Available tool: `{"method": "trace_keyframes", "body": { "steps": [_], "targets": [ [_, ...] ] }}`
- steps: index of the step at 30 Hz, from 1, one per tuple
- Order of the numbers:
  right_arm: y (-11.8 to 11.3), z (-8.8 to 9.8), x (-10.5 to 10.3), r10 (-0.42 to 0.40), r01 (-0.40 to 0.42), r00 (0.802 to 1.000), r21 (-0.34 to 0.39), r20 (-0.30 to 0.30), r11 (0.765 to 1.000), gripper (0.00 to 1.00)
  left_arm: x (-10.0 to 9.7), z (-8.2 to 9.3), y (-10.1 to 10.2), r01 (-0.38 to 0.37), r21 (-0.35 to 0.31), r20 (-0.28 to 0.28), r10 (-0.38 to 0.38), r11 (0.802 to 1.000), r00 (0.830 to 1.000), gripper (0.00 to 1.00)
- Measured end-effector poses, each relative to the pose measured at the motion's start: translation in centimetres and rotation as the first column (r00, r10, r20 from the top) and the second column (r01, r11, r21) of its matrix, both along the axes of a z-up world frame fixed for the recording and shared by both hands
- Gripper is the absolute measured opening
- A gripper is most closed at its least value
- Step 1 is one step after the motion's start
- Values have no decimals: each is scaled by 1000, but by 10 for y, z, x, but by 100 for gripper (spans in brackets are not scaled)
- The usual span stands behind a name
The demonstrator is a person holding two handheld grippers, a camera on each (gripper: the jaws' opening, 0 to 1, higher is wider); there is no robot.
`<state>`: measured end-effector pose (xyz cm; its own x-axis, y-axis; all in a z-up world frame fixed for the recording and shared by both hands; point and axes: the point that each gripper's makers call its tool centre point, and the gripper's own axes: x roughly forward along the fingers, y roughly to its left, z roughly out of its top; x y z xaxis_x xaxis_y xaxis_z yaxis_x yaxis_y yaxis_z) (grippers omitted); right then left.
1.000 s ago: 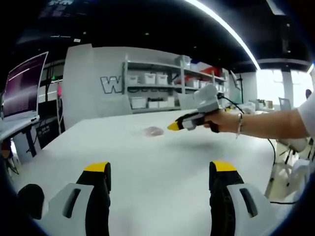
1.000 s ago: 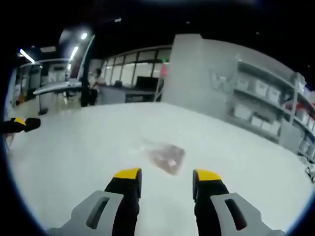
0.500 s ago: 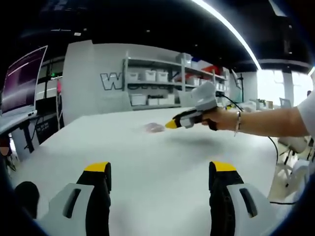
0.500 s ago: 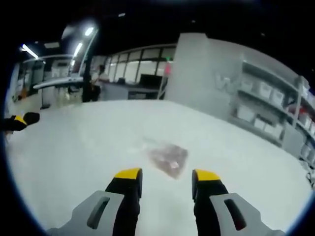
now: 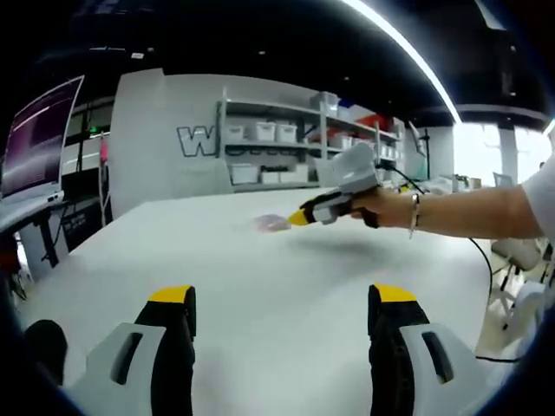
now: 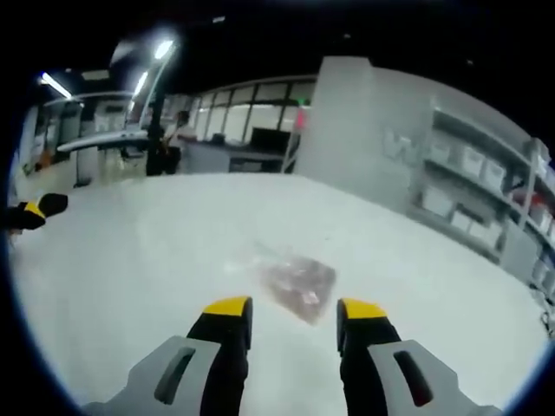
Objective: Open the resealable bag by pulling the two sides of the seal apart until the entire bag opening is separated and visibly accessible.
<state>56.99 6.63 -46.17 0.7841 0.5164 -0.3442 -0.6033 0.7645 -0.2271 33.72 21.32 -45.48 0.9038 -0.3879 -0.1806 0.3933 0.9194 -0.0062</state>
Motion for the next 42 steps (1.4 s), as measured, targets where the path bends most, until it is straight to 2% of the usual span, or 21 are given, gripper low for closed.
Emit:
{"method": "trace_keyframes", "body": {
  "steps": [13,34,42],
  "targets": [
    [10,-4,2,26,-26,1000,-25,1,999,36,2,2,0,2,3,2,-3,1000,1000,80],
    [22,-6,16,49,-49,999,-45,4,998,35,4,3,1,-2,10,5,2,1000,1000,80],
    [21,-11,16,49,-49,999,-56,-1,997,34,5,3,1,-1,12,2,1,1000,1000,80]
  ]
}}
